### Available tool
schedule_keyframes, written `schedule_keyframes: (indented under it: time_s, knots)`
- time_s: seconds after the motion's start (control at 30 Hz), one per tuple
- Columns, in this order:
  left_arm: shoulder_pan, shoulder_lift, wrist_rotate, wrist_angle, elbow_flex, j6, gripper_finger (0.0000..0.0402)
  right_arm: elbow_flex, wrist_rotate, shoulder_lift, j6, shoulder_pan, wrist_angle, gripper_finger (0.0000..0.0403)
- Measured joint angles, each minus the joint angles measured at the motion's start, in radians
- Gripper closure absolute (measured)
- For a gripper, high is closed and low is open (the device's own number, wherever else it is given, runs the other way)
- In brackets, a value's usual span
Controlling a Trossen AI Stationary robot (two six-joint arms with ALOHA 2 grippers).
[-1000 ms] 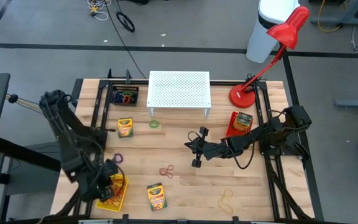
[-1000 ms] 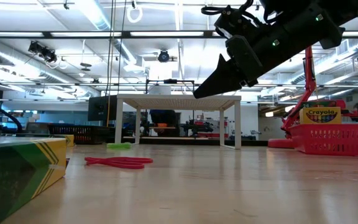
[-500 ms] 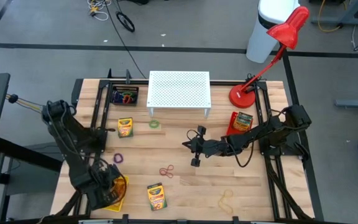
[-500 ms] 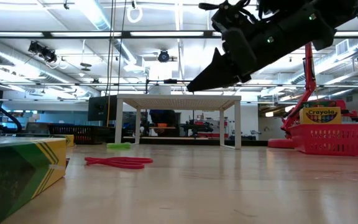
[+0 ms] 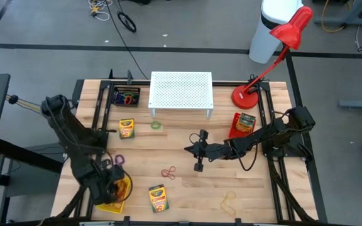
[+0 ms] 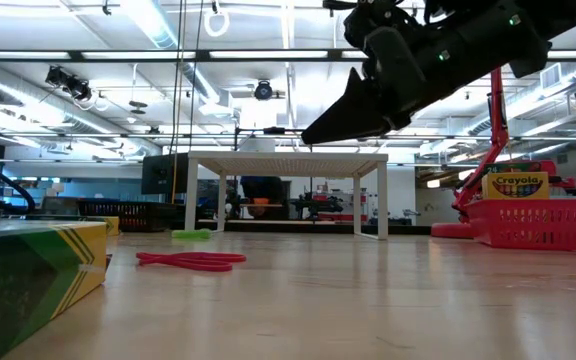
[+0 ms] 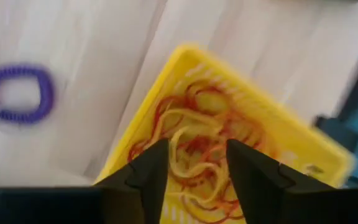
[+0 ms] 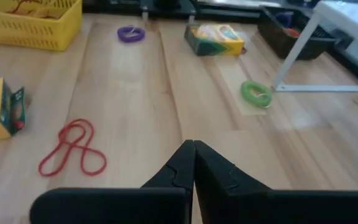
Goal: Pick & Place Office Desk Supplies
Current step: Put the left yellow rubber band into the yellow bin, then put the box yellow crayon into the red bin
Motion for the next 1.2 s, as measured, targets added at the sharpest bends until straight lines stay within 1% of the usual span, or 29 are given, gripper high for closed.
schedule_keyframes:
  time_s: [0.07, 0.23, 0.33, 0.43, 0.53, 0.6, 0.67, 0.73, 0.87, 1.0, 1.1, 1.2]
  knots:
    - [0.019, -0.033, -0.032, 0.0, 0.015, 0.076, 0.0221, 0.0, -0.02, 0.0, -0.003, 0.004, -0.017, 0.0391]
    - [0.087, -0.075, -0.199, 0.021, 0.055, 0.286, 0.0212, 0.0, -0.058, 0.0, -0.001, 0.01, -0.08, 0.0391]
    - [0.164, -0.051, -0.202, 0.11, 0.055, 0.378, 0.0212, 0.0, -0.057, 0.0, -0.001, 0.022, -0.097, 0.0391]
    - [0.239, 0.014, -0.16, 0.281, 0.055, 0.503, 0.0211, 0.0, -0.058, 0.0, -0.001, 0.036, -0.099, 0.0391]
    - [0.281, 0.077, -0.137, 0.453, 0.055, 0.618, 0.0211, 0.0, -0.059, 0.0, -0.001, 0.054, -0.103, 0.0391]
    - [0.3, 0.116, -0.123, 0.495, 0.056, 0.631, 0.0211, 0.0, -0.059, 0.0, -0.002, 0.067, -0.109, 0.0391]
    - [0.312, 0.153, -0.111, 0.488, 0.056, 0.612, 0.021, 0.0, -0.062, 0.0, -0.003, 0.081, -0.115, 0.0391]
    - [0.319, 0.193, -0.076, 0.494, 0.056, 0.575, 0.0204, 0.0, -0.064, 0.0, -0.003, 0.093, -0.125, 0.0391]
    - [0.319, 0.284, -0.042, 0.555, 0.056, 0.54, 0.0172, 0.0, -0.056, 0.0, -0.003, 0.116, -0.132, 0.0391]
    - [0.324, 0.358, -0.039, 0.586, 0.062, 0.571, 0.0144, 0.0, -0.053, 0.0, -0.003, 0.129, -0.133, 0.0391]
    - [0.329, 0.385, -0.044, 0.597, 0.07, 0.559, 0.0145, 0.0, -0.047, 0.0, 0.001, 0.129, -0.133, 0.0391]
    - [0.33, 0.393, -0.044, 0.606, 0.07, 0.55, 0.0173, 0.0, -0.046, 0.0, 0.001, 0.128, -0.132, 0.0391]
